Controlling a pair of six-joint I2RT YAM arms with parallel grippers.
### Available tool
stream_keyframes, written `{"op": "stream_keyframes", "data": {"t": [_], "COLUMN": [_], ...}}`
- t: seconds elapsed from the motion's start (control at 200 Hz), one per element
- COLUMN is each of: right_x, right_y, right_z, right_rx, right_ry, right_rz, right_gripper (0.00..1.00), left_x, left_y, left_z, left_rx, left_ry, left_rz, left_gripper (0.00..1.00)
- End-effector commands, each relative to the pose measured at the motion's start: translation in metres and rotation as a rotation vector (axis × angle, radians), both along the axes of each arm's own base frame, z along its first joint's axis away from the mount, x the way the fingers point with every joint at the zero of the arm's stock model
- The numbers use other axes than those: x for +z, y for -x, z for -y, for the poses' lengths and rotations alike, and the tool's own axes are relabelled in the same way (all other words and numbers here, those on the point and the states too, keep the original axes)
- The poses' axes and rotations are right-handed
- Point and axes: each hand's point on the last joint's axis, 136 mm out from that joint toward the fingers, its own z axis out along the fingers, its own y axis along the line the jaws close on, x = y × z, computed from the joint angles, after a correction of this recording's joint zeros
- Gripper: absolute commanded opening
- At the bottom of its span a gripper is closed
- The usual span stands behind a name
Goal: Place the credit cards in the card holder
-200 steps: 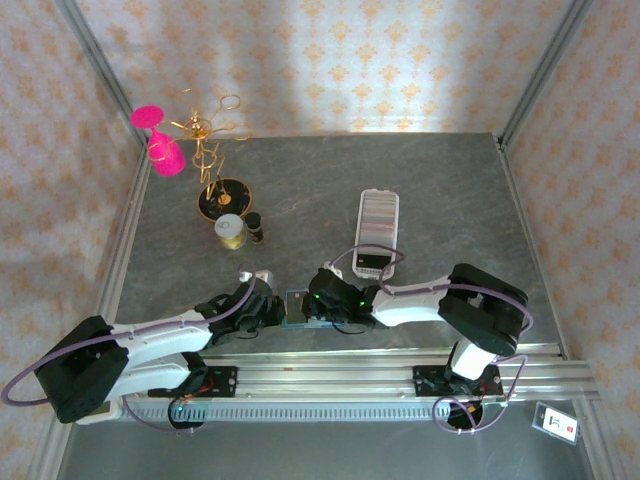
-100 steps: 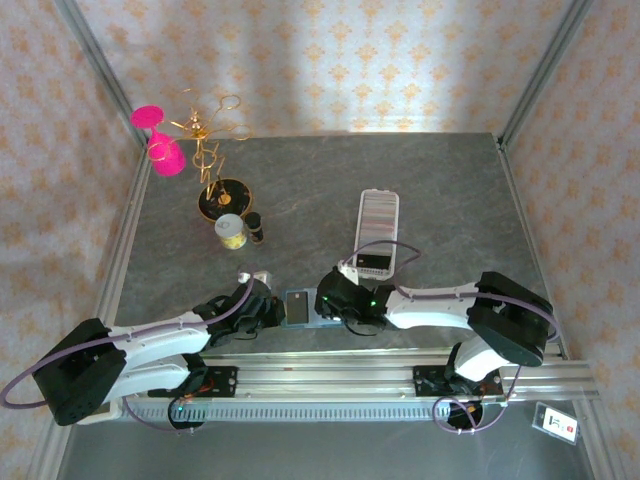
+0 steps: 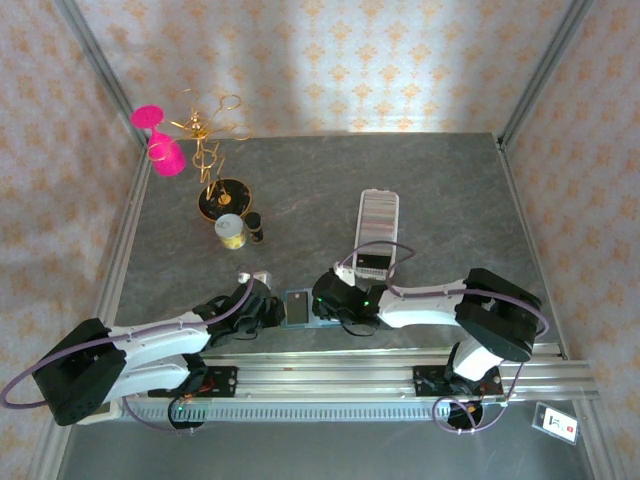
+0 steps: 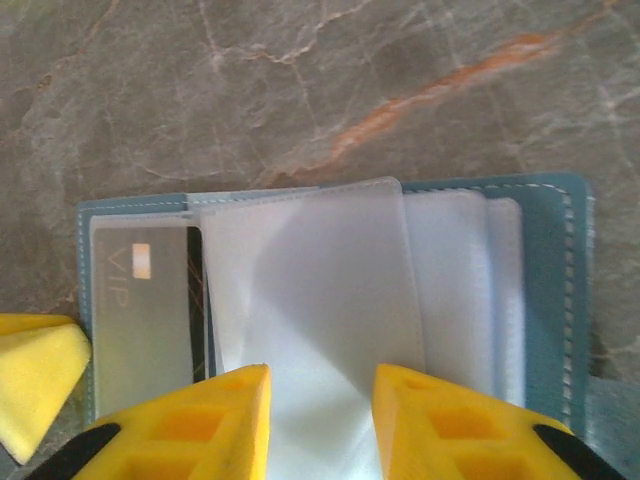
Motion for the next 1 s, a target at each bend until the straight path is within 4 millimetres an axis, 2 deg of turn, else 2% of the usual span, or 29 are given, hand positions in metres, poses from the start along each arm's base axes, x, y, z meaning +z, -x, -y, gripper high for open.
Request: {"op": "stream_keyframes", "data": {"t": [0.0,0.235,0.415,0.996], "right_x": [-0.011,0.001,0.006,0.027], "right_y": [0.007,0.006,0.007,0.007], "right_z": [-0.004,-0.025,-0.033,-0.061], "right_rx": [0.024,0.043,0.043,0.071], "right_ry": [0.009,-0.092,-0.148,-0.322], "right_rz": [-0.031,-0.038,-0.043,-0.044], "right_gripper": [0.34,0.34,0.33,0.32], "left_x": [-0.006,-0.002,0.000,-0.004], "left_y": [0.007,0.006,0.006,0.011], "left_z": [-0.005,0.000,0.003,-0.003], "left_rx": [0.001,0.002,0.000,0.007], "left_ry": [-0.018,0.025,0.050,0.064], "left_rz": [-0.019,-0.011,-0.011,-0.001], "left_gripper": [0.16,0.21,0.25,0.18]}}
